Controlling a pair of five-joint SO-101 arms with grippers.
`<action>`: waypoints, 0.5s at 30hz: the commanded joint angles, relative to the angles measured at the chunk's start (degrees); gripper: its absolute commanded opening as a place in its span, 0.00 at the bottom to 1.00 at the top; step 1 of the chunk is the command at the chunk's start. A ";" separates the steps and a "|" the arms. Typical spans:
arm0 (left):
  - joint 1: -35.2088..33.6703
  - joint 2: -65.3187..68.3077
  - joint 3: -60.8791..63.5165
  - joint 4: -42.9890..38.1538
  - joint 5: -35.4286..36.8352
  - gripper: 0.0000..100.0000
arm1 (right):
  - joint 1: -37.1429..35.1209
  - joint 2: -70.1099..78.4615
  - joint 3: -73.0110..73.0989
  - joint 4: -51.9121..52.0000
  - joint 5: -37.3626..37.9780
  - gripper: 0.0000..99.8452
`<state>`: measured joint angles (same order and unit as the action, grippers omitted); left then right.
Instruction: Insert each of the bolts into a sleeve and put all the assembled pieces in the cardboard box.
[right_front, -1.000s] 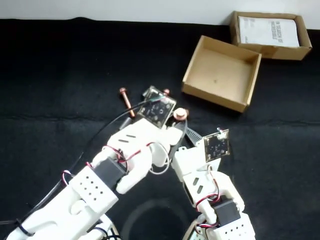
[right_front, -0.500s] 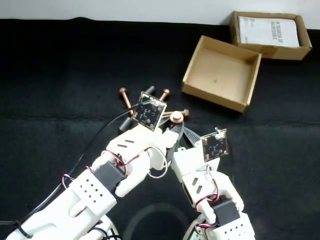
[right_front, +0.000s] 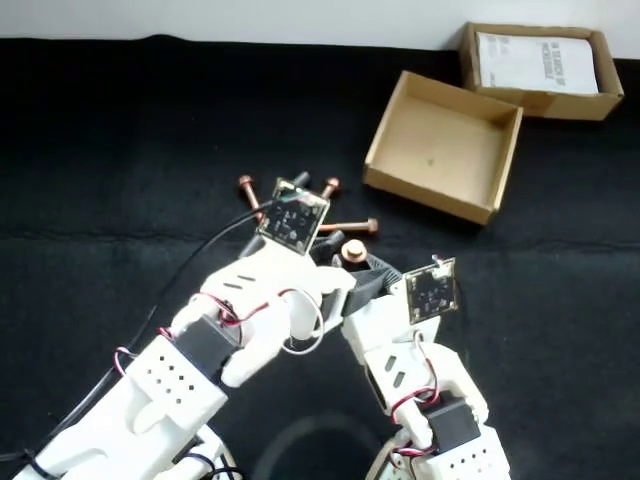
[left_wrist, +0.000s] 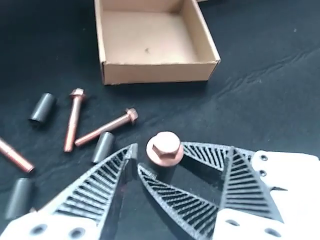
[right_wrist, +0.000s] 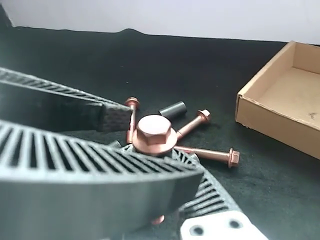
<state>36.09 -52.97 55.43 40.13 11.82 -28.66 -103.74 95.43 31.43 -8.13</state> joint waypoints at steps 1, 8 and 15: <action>-1.89 -0.40 -4.18 4.92 -0.70 0.28 | 0.31 -0.92 2.07 -1.19 -0.35 0.01; -8.40 -4.35 -11.47 15.12 -0.88 0.28 | 7.16 -0.84 1.80 -1.19 -0.35 0.01; -14.81 -10.42 -10.07 19.87 -0.88 0.28 | 12.97 -0.75 -4.35 -1.19 -0.35 0.01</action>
<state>24.13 -60.70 46.37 58.51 11.38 -18.29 -103.74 94.55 31.43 -8.13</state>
